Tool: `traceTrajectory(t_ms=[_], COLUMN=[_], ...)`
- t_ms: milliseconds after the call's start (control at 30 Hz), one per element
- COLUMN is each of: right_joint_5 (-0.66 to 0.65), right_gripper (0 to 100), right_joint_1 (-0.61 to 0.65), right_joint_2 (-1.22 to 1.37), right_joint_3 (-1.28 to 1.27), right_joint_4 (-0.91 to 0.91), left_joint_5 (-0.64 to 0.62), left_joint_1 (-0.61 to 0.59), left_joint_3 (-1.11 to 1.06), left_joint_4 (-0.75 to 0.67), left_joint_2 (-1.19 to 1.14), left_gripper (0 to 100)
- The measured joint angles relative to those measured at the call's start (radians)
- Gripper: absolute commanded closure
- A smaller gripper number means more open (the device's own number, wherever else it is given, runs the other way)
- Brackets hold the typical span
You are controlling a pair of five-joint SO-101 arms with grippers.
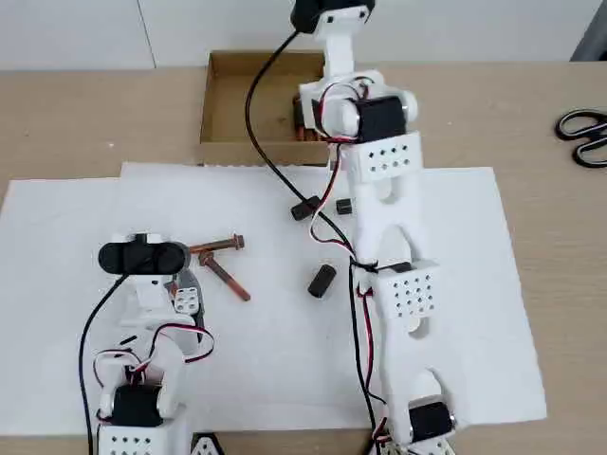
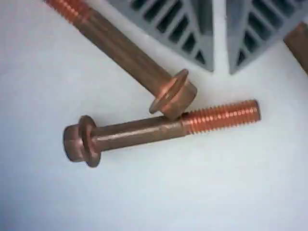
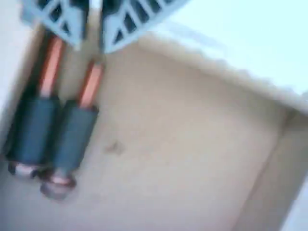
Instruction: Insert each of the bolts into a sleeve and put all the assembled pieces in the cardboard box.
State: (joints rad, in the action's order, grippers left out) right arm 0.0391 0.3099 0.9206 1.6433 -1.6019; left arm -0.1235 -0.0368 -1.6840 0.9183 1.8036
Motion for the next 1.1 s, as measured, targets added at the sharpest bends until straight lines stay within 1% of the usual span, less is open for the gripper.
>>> traceTrajectory(t_ms=[133, 533, 700, 967, 1100], right_joint_5=[0.0, 0.0, 0.0, 0.0, 0.0], right_gripper=[99.6, 99.6, 99.6, 99.6, 99.6], right_joint_1=[0.0, -0.002, -0.009, -0.009, -0.023], right_joint_2=[-0.063, -0.265, -0.43, -0.77, -0.887], right_joint_3=[0.0, -0.029, -0.219, -0.697, -0.868], right_joint_4=[-0.055, -0.086, -0.086, -0.086, -0.086], left_joint_5=[0.0, 0.0, 0.0, 0.0, 0.0], left_joint_1=[0.0, 0.0, 0.0, 0.0, 0.0], left_joint_3=[0.0, 0.0, 0.0, 0.0, 0.0], left_joint_4=[0.0, 0.0, 0.0, 0.0, 0.0], left_joint_2=[0.0, 0.0, 0.0, 0.0, 0.0], left_gripper=[99, 99, 99, 99, 99])
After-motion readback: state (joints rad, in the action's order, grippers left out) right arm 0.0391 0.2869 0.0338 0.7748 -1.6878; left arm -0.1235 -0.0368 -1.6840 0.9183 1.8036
